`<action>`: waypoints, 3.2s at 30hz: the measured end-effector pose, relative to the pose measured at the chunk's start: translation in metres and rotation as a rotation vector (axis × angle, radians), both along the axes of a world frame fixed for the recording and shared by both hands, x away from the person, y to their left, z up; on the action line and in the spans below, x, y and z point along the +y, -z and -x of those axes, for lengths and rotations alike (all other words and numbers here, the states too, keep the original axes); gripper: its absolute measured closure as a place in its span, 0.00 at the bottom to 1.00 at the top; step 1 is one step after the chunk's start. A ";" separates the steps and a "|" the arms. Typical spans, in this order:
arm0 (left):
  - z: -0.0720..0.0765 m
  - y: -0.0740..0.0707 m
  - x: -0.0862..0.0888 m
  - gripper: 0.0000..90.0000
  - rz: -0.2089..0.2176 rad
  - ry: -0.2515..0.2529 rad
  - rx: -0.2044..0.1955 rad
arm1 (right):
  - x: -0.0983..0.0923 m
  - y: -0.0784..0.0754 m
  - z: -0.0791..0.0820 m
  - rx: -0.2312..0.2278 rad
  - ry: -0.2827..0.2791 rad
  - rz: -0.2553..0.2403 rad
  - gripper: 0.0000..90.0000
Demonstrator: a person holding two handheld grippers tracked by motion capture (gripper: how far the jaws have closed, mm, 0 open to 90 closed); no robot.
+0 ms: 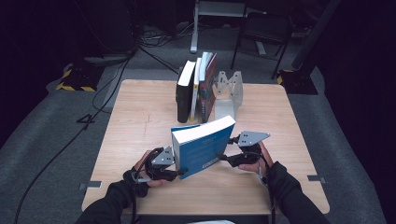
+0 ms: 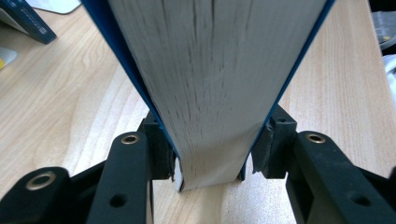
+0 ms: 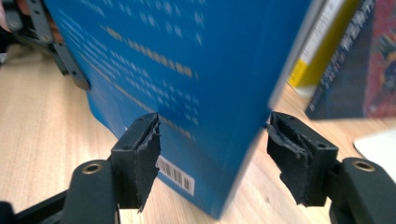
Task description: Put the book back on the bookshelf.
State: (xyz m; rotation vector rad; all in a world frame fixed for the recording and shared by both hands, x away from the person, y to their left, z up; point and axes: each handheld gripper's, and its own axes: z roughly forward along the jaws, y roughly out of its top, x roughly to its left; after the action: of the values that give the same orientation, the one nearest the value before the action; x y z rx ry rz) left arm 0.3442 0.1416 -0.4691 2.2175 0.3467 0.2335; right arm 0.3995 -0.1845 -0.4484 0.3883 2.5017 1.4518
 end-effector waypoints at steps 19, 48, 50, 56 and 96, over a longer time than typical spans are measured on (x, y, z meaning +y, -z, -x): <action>0.006 -0.019 0.005 0.53 0.157 -0.137 -0.039 | -0.013 -0.009 0.008 -0.014 -0.090 0.077 0.56; -0.063 -0.024 -0.067 0.29 0.220 -0.006 0.036 | -0.042 -0.056 0.051 -0.085 0.071 0.009 0.66; -0.065 -0.024 -0.075 0.27 0.217 -0.005 0.030 | -0.047 -0.057 0.053 -0.087 0.087 0.010 0.66; -0.063 -0.024 -0.083 0.21 0.187 -0.026 -0.001 | -0.052 -0.064 0.054 -0.094 0.109 -0.013 0.64; 0.006 0.021 -0.002 0.24 -0.126 -0.232 0.072 | -0.038 -0.107 0.042 -0.037 0.190 -0.037 0.68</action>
State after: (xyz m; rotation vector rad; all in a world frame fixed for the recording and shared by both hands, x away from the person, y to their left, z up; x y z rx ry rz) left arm 0.3381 0.1395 -0.4898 2.3121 0.6461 0.3084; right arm 0.3579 -0.2226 -0.3412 0.5837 2.3404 1.4181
